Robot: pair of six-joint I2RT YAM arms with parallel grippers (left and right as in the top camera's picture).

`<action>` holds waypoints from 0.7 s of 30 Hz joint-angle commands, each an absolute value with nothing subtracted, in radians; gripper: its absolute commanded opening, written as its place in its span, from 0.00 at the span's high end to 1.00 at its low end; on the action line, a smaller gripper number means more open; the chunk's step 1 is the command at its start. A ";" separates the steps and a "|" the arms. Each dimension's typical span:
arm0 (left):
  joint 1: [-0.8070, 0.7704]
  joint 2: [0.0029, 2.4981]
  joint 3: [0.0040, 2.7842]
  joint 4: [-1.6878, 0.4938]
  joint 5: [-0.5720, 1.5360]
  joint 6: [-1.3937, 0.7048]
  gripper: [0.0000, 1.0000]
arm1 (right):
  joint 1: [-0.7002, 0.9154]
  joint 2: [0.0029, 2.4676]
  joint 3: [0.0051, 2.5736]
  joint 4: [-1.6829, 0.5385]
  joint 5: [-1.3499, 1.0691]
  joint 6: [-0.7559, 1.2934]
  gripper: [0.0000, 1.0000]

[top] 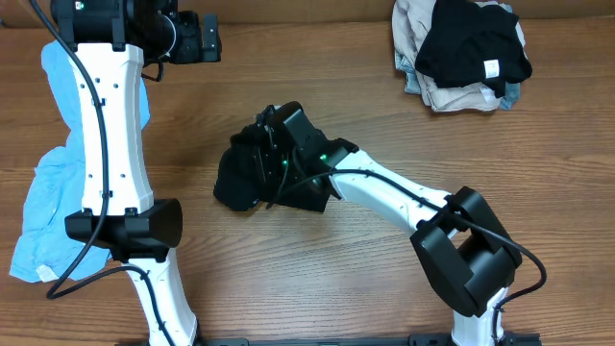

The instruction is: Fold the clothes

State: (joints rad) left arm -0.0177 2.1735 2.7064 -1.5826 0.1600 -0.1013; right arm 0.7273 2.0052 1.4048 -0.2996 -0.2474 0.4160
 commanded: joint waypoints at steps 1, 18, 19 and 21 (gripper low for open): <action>-0.015 2.188 2.702 -1.583 0.149 -0.082 0.00 | 0.712 1.991 1.427 -0.298 -0.246 0.414 0.78; -0.014 2.188 2.702 -1.582 0.149 -0.081 0.00 | 0.608 1.795 1.468 -0.949 -0.229 0.471 0.96; -0.014 2.188 2.702 -1.582 0.149 -0.081 0.00 | 0.601 1.797 1.451 -0.960 -0.228 0.472 0.96; -0.014 2.188 2.702 -1.581 0.149 -0.081 0.00 | 0.588 1.798 1.404 -0.954 -0.225 0.489 0.96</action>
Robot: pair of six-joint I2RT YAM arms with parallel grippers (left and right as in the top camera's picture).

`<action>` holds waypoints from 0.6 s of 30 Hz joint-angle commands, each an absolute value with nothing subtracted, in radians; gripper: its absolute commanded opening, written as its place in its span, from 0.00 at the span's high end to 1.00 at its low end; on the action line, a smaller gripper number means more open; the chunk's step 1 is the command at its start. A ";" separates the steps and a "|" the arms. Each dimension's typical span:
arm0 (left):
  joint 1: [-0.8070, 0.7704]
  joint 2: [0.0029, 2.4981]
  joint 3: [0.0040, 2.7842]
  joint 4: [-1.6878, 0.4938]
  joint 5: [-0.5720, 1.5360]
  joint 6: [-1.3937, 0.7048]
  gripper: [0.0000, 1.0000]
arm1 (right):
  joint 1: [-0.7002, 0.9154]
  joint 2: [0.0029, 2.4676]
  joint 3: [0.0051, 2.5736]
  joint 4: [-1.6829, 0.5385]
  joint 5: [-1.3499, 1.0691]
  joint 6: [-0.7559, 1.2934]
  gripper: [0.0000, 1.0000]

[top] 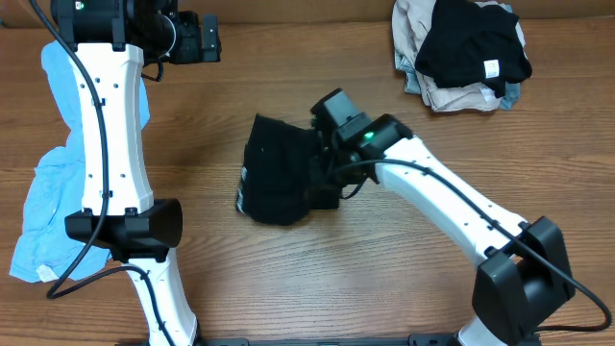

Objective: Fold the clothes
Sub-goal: 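Grasp the folded black t-shirt with the right gripper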

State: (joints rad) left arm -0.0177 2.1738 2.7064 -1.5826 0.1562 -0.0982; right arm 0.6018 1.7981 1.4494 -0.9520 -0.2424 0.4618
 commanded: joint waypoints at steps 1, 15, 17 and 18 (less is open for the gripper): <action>-0.014 2.188 2.702 -1.581 0.149 -0.081 0.00 | 0.582 1.798 1.377 -0.947 -0.221 0.508 0.96; -0.014 2.188 2.702 -1.581 0.147 -0.066 0.00 | 0.389 1.790 1.325 -0.890 -0.410 0.367 0.01; -0.014 2.188 2.702 -1.580 0.147 -0.066 0.00 | 0.375 1.794 1.324 -0.835 -0.472 0.305 0.00; -0.014 2.188 2.702 -1.578 0.147 -0.066 0.00 | 0.374 1.798 1.324 -0.811 -0.474 0.302 0.00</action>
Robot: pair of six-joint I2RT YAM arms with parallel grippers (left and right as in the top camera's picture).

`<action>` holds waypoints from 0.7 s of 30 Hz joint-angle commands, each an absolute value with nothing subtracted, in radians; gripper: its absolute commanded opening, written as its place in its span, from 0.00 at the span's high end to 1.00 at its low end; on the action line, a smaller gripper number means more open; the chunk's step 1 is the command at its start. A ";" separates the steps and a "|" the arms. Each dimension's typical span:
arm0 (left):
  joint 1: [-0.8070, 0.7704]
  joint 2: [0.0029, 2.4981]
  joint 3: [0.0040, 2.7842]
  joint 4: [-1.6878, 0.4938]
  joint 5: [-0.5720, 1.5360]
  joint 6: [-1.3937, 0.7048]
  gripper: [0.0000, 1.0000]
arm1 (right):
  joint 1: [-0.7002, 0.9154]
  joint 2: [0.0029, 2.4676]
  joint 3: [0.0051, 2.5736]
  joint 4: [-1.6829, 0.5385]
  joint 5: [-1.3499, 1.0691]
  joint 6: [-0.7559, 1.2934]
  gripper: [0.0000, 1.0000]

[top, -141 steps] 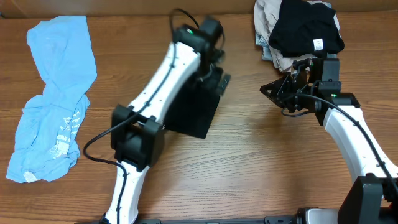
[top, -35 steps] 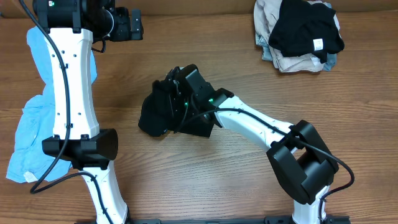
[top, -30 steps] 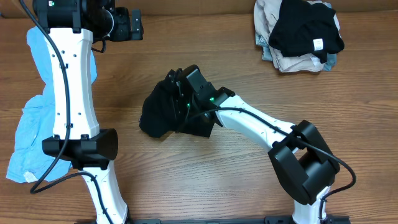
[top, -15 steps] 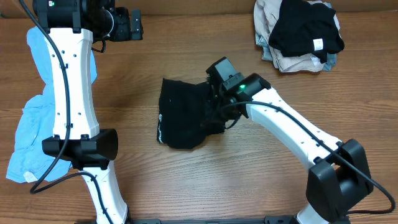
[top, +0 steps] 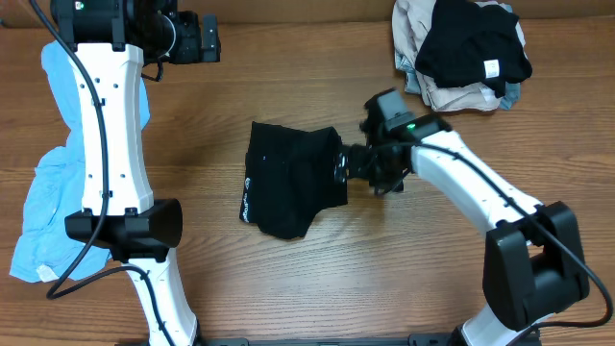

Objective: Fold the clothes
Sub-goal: 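Grasp the folded black t-shirt with the right gripper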

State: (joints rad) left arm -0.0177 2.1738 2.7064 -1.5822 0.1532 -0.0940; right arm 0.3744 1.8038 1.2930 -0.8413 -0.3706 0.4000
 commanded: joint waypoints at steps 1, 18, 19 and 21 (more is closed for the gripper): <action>-0.014 2.188 2.702 -1.577 0.147 -0.066 0.00 | 0.375 1.803 1.322 -0.790 -0.473 0.302 0.00; -0.014 2.188 2.702 -1.570 0.150 -0.067 0.00 | 0.407 2.002 1.308 -0.675 -0.450 0.367 0.00; -0.014 2.188 2.702 -1.570 0.150 -0.067 0.00 | 0.407 2.008 1.308 -0.673 -0.454 0.367 0.00; -0.014 2.188 2.702 -1.570 0.150 -0.067 0.00 | 0.407 2.019 1.308 -0.667 -0.467 0.367 0.00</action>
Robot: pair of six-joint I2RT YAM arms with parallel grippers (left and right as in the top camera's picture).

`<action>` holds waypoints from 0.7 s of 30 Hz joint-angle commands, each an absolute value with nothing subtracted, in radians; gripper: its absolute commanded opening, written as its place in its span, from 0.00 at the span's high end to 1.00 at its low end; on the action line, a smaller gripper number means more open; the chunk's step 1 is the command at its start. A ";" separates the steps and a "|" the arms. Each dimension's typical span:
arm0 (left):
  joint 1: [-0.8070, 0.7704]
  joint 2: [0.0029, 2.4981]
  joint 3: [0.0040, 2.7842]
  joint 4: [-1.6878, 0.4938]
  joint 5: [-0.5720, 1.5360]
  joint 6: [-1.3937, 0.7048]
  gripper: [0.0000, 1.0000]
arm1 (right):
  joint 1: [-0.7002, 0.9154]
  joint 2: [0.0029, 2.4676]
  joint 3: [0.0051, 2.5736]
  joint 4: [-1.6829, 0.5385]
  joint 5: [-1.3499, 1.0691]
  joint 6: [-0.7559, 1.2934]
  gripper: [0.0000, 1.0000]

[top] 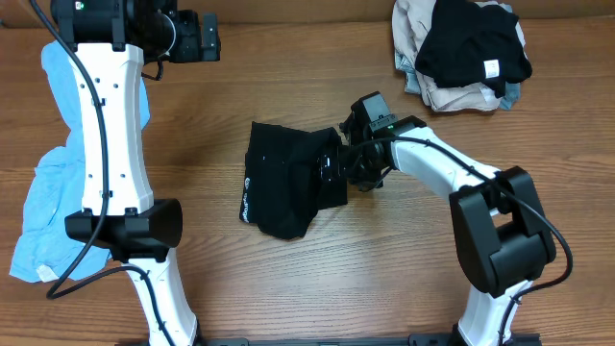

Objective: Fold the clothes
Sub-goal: 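Grasp the folded black t-shirt with the right gripper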

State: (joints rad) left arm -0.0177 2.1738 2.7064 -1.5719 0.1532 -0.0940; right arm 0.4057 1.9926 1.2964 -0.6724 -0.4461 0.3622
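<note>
A black garment (283, 183) lies spread roughly flat in the middle of the table, with a small white label at its left edge. My right gripper (333, 168) sits low over the garment's right edge, fingers pointing left onto the cloth. The dark fingers blend with the fabric, so whether they pinch it is unclear. My left gripper (209, 38) hovers at the far left of the table, away from the garment, with nothing seen in it.
A light blue garment (53, 192) lies crumpled along the left side, partly under the left arm. At the back right is a pile of clothes (461, 53), a black piece on top of beige ones.
The right gripper has moved a little to the left, from just off the garment's right edge to over that edge. The garment's outline is almost unchanged. The left arm has not moved.
The black garment was first a bunched heap with the right gripper on top of it. Then the gripper stood further right with the cloth drawn out after it, then further right still with the garment spread wide. Now the gripper rests over the right edge.
</note>
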 commanded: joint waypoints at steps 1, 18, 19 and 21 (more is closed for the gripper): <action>-0.014 2.188 2.702 -1.570 0.150 -0.067 0.00 | 0.407 2.022 1.308 -0.664 -0.476 0.367 0.00; -0.014 2.188 2.702 -1.582 0.147 -0.067 0.00 | 0.443 2.024 1.270 -0.591 -0.382 0.424 0.04; -0.014 2.188 2.702 -1.584 0.147 -0.067 0.00 | 0.450 2.024 1.270 -0.583 -0.382 0.424 0.05; -0.014 2.188 2.702 -1.586 0.147 -0.067 0.00 | 0.461 2.024 1.270 -0.575 -0.363 0.453 0.06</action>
State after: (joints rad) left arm -0.0177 2.1738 2.7064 -1.5837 0.1528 -0.0940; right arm 0.4358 2.0041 1.2919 -0.5835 -0.4305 0.4221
